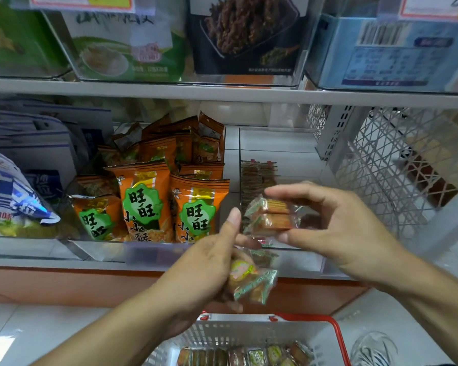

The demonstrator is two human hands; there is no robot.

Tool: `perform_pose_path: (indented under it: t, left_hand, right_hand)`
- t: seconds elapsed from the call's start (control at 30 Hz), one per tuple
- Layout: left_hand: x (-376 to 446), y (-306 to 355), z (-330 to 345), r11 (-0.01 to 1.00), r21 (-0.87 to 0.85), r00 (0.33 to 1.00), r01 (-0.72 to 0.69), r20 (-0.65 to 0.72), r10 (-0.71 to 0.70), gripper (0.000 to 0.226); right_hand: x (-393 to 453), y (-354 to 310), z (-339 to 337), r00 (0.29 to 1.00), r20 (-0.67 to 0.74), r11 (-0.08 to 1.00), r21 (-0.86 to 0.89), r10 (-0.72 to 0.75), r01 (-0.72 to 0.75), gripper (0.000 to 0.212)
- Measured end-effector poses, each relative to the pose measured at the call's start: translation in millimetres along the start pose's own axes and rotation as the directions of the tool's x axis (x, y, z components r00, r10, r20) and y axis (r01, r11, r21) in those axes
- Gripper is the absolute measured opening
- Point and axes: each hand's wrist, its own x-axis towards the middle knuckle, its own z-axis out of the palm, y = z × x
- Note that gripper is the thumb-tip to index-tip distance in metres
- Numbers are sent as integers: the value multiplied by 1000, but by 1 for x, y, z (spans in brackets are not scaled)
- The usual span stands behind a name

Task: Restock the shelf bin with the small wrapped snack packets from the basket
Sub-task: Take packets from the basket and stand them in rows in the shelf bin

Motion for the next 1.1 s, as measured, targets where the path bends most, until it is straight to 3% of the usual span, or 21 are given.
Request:
perform_pose_path:
  t: [0.1, 0.2, 0.27, 0.4, 0.47, 0.57, 0.73, 0.93, 1.1]
  left_hand:
    - [1, 7, 4, 983, -157, 992, 96, 92, -82, 70]
    - [7, 7, 12, 986, -165, 1000, 5, -25, -9, 38]
    - [16, 7, 10, 983, -182, 988, -24, -153, -4, 27]
    - [6, 2, 3, 978, -156, 988, -138, -94, 125, 44]
    - [9, -3, 0, 976, -109, 975, -191, -138, 176, 49]
    - [12, -3, 3, 972, -16, 963, -234, -142, 230, 46]
    - [10, -8, 3, 955, 93, 945, -283, -140, 294, 45]
    - [15, -12, 2, 956, 104, 948, -274, -140, 286, 43]
    - [21, -16, 3, 980, -33, 962, -196, -198, 186, 45]
  right_hand:
    - [-3, 3, 8, 961, -54, 942, -220, -273, 255, 58]
    - [-6, 6, 12, 952, -1, 920, -261, -305, 294, 63]
    - [-5, 6, 13, 965, 4, 955, -145, -262, 260, 60]
    - [-3, 4, 7, 992, -117, 983, 175, -43, 63, 50]
    - [-2, 5, 6, 994, -72, 960, 272, 83, -61, 46]
    - [-1, 11, 9, 970, 29, 926, 291, 241, -239, 64]
    - [0, 17, 5, 965, 127, 904, 341, 228, -258, 49]
    - [1, 20, 0, 955, 190, 875, 390, 227, -286, 57]
    - [22, 18, -9, 954, -18, 895, 354, 298, -273, 51]
